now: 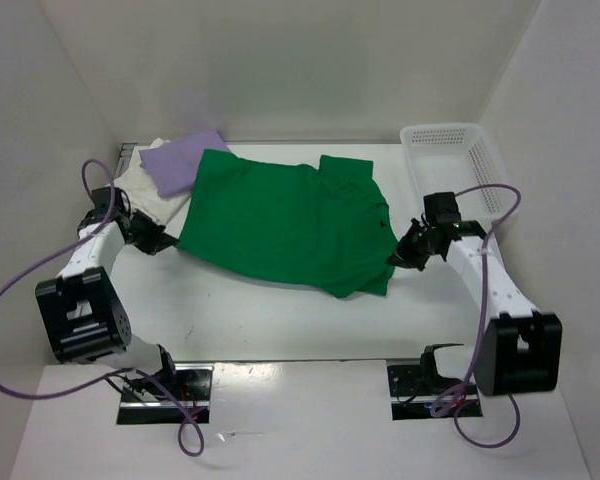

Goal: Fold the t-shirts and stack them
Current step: Fold the flattened tshirt in 1/3 of the way

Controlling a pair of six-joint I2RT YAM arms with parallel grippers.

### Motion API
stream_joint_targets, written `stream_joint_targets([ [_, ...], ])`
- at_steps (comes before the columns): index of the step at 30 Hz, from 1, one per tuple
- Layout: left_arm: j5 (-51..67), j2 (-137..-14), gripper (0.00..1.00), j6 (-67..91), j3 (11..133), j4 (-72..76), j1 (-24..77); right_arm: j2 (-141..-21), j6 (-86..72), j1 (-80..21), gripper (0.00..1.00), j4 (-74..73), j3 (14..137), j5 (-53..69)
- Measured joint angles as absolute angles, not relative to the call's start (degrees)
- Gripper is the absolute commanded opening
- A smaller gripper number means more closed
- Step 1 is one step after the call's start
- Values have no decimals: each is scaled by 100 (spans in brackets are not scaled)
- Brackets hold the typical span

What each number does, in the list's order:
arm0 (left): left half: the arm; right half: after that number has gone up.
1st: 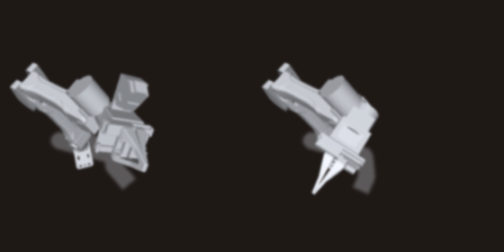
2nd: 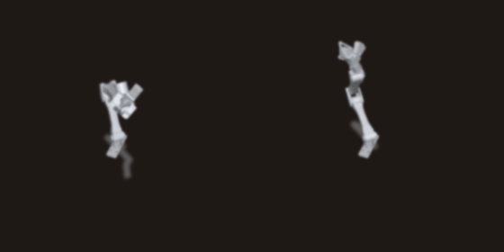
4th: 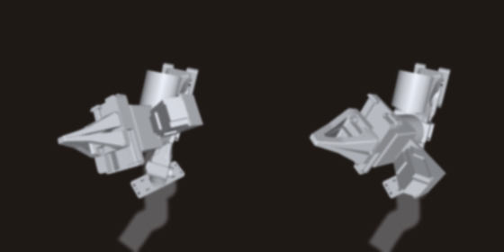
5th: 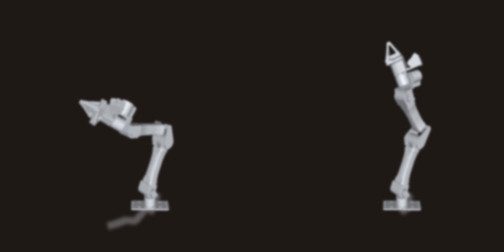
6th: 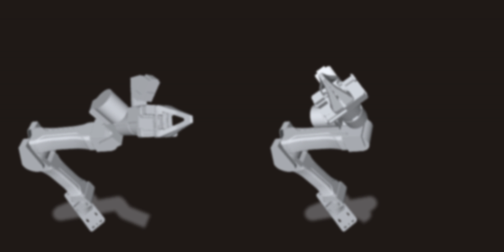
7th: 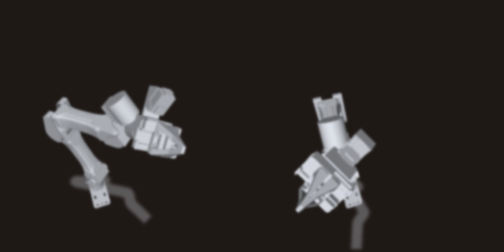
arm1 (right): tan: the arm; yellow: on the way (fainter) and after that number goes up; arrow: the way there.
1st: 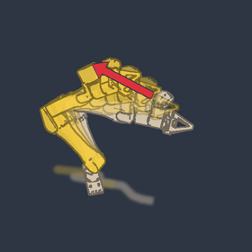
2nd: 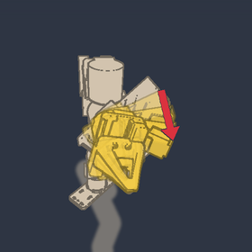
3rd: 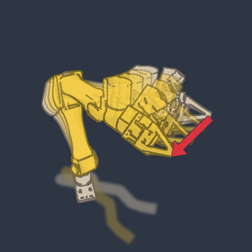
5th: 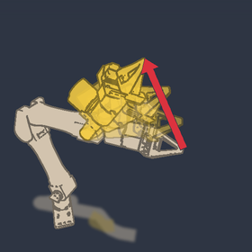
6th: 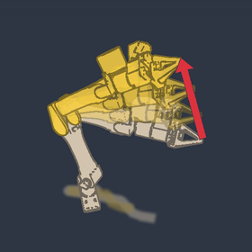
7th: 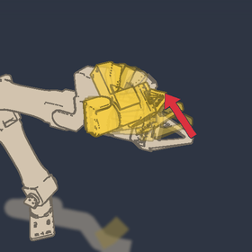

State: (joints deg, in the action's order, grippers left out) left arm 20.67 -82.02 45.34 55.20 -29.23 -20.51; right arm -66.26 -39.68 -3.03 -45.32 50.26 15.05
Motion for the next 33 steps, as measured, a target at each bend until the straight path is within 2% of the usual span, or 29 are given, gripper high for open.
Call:
stream_joint_targets([
  [8,1929,-9974,0,4729,6423,-2200,-1643,-8733,-3760,-301,0,-3555,6427,908],
  [15,1914,-10464,1,4851,7037,-2053,-1389,-9758,-3634,-272,0,-3199,7594,589],
  [17,1911,-10678,7,4875,7306,-1957,-1341,-10040,-3607,-261,0,-3100,7824,530],
  [20,1872,-10956,10,4974,7546,-1839,-1330,-10385,-3573,-242,0,-3052,8047,458],
  [22,1822,-11069,18,4998,7605,-1833,-1330,-10584,-3546,-235,1,-3044,8171,399],
  [24,1769,-11146,28,5004,7618,-1833,-1339,-10739,-3520,-233,10,-3039,8272,355],
  [25,1774,-11150,41,5019,7605,-1809,-1347,-10779,-3509,-233,19,-3041,8294,338],
  [27,1833,-11113,48,5100,7489,-1643,-1411,-10796,-3489,-233,23,-3037,8300,301],
  [31,1933,-10753,50,5124,7035,-1455,-1673,-10663,-3468,-231,37,-2947,8241,244],
  [32,1940,-10634,50,5120,6945,-1455,-1726,-10510,-3457,-231,37,-2840,8073,261],
  [33,1946,-10479,48,5120,6829,-1433,-1785,-10309,-3472,-231,31,-2810,7883,279],
])
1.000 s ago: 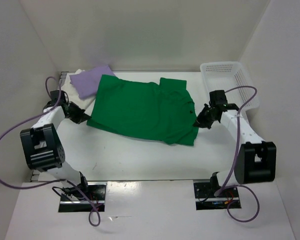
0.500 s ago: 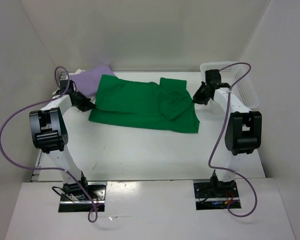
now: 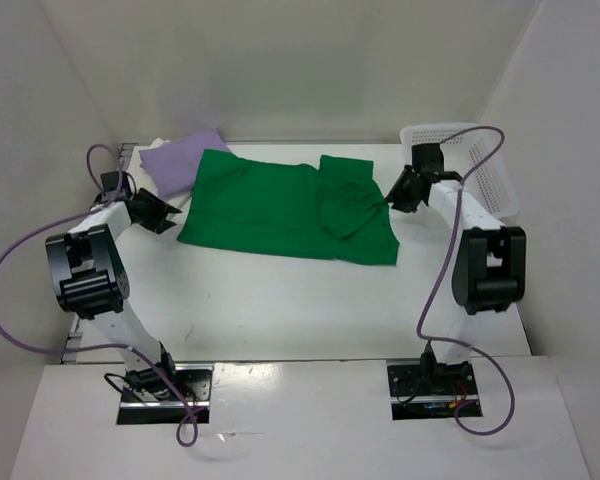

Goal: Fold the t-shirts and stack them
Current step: Fold the flattened tshirt in 1/3 of the way

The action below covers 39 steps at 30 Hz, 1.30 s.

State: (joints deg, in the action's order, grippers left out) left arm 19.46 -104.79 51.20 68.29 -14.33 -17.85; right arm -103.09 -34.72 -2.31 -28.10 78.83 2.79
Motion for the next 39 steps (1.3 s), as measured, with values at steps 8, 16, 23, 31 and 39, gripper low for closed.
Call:
stream_joint_targets([
  [8,2073,-9922,38,5107,5575,-1168,-1942,-7948,-3870,-220,8,-2574,5520,569],
  [16,2464,-10453,24,5142,5564,-891,-2045,-7647,-4322,-209,47,-2569,4285,484],
  [23,2523,-10589,3,5133,5651,-827,-2045,-7863,-4563,-209,49,-2248,4047,388],
  [31,2515,-10589,0,5122,5660,-810,-2040,-8429,-4751,-209,27,-1898,4064,104],
  [39,2265,-10471,0,5076,5660,-858,-1922,-8552,-4925,-209,0,-1588,4091,-156],
])
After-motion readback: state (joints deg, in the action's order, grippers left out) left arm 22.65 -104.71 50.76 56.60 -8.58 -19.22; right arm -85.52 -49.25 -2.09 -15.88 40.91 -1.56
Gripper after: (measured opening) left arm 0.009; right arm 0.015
